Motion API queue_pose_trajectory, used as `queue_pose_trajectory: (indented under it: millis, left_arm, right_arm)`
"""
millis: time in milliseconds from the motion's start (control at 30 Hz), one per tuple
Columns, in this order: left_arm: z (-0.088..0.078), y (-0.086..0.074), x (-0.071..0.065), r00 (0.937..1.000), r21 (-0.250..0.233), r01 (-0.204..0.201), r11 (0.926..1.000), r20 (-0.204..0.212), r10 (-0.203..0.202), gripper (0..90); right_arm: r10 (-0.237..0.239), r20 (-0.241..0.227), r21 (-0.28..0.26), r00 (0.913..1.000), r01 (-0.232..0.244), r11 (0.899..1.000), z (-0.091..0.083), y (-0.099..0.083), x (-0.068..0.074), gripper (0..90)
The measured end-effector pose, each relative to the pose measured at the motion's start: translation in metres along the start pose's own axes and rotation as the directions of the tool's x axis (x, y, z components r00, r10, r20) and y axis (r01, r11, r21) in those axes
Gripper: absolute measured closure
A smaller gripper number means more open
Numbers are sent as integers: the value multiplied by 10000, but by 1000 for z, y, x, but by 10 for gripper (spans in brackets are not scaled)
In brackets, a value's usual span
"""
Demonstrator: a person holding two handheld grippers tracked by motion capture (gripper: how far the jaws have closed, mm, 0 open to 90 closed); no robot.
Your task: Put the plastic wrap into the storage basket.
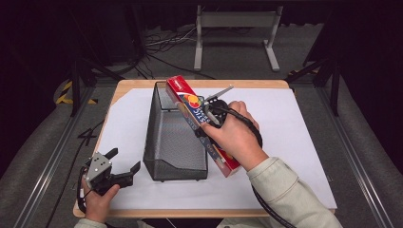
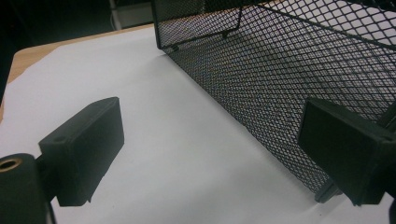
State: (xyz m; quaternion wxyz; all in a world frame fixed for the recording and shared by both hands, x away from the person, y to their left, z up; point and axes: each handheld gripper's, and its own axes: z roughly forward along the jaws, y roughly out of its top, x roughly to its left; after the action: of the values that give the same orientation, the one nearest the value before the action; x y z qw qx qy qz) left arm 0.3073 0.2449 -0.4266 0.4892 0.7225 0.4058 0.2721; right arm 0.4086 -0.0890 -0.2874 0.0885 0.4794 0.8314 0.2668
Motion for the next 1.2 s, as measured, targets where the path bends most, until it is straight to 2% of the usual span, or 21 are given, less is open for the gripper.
queue_pose_trajectory:
  millis: [100,367,633,733,1100,1200]
  left_arm:
    - [0,0,0,10000,2,-1,10000,1,1,81]
    - [0,0,0,10000,4,1,10000,21,-1,81]
    - [-1,0,1,10000,-15,10,10000,6,-10,81]
    - [-1,0,1,10000,-19,15,10000,13,-15,81]
    - [-1,0,1,10000,0,3,10000,26,-3,81]
    - [0,0,0,10000,-27,-6,10000,29,6,81]
  right_arm:
    - [-58,246,5,9997,58,10000,7,2,3,397]
    - [-5,120,203,9999,3,9998,20,7,11,396]
    - [282,120,468,9995,-288,9985,36,12,22,395]
    - [507,48,785,9987,-509,9956,39,14,25,395]
    - [1154,231,1312,9930,-1175,9844,54,18,28,394]
    - [1185,451,1538,9919,-1241,9803,58,18,28,394]
